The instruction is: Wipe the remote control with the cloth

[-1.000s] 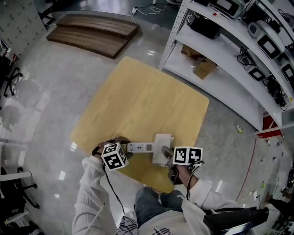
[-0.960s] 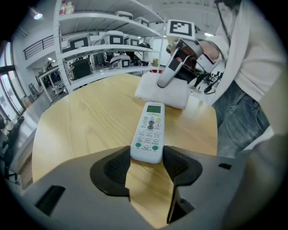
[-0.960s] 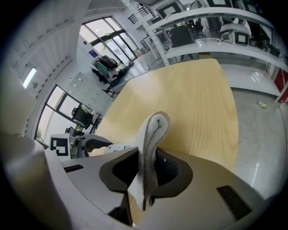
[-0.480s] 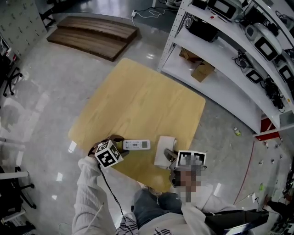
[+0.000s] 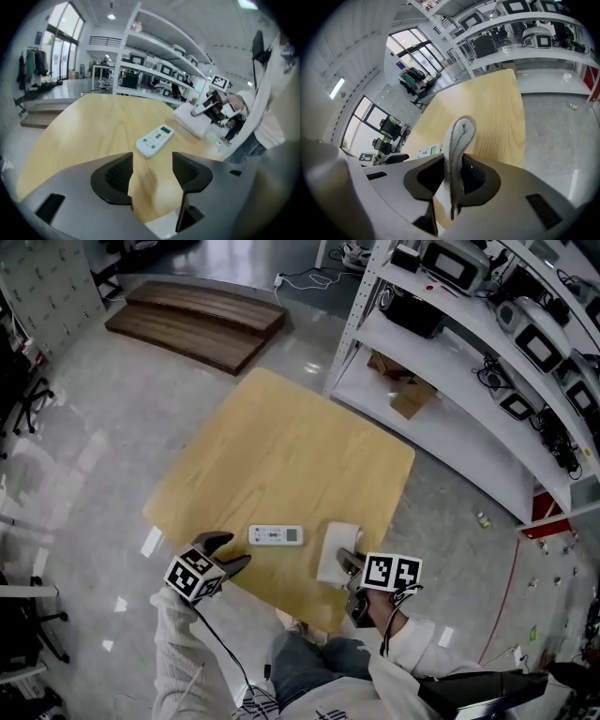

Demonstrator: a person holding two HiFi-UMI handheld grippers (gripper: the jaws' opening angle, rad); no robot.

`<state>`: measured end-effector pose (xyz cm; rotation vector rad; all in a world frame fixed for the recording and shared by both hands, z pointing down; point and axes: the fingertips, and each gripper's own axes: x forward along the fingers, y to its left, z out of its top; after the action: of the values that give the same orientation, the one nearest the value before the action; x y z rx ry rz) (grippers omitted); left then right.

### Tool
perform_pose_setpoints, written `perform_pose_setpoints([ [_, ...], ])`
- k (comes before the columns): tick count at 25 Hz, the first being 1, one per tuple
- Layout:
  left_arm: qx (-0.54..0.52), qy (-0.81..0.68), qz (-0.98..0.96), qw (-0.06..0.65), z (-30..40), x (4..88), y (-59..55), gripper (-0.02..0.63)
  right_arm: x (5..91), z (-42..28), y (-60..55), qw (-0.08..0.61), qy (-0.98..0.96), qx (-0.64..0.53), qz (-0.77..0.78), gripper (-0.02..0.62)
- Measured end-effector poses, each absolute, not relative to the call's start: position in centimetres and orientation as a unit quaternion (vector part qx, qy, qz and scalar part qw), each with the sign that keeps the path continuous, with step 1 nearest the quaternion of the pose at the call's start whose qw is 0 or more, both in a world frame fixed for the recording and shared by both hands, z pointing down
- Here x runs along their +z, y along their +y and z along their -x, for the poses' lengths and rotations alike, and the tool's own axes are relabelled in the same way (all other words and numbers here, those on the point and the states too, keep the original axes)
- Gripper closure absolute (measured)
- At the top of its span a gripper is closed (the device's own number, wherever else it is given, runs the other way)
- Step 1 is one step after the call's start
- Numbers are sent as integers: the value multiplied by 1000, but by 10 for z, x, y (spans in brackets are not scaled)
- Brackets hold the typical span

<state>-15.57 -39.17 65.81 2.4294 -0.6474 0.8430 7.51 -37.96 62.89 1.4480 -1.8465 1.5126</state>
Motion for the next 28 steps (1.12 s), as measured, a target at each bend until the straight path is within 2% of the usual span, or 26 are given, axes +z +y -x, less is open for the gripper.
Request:
perform_pose_setpoints([
  [6, 114, -283, -904, 299, 131, 580, -345, 349, 611, -65, -368, 173, -693, 496, -494, 506],
  [7, 91, -302, -900, 301, 126, 571, -339, 370, 607, -60, -365, 174, -702, 489, -488, 506],
  [10, 56, -383, -874, 294, 113, 554, -328, 589, 595, -44, -354, 174, -731, 461, -472, 506],
  [18, 114, -549, -773, 296, 74, 544, -275, 604, 545, -10, -306, 159, -827, 318, -436, 506],
  [28, 110, -591, -758, 252, 41, 500, -220, 604, 533, -31, -240, 145, -826, 334, -429, 506],
])
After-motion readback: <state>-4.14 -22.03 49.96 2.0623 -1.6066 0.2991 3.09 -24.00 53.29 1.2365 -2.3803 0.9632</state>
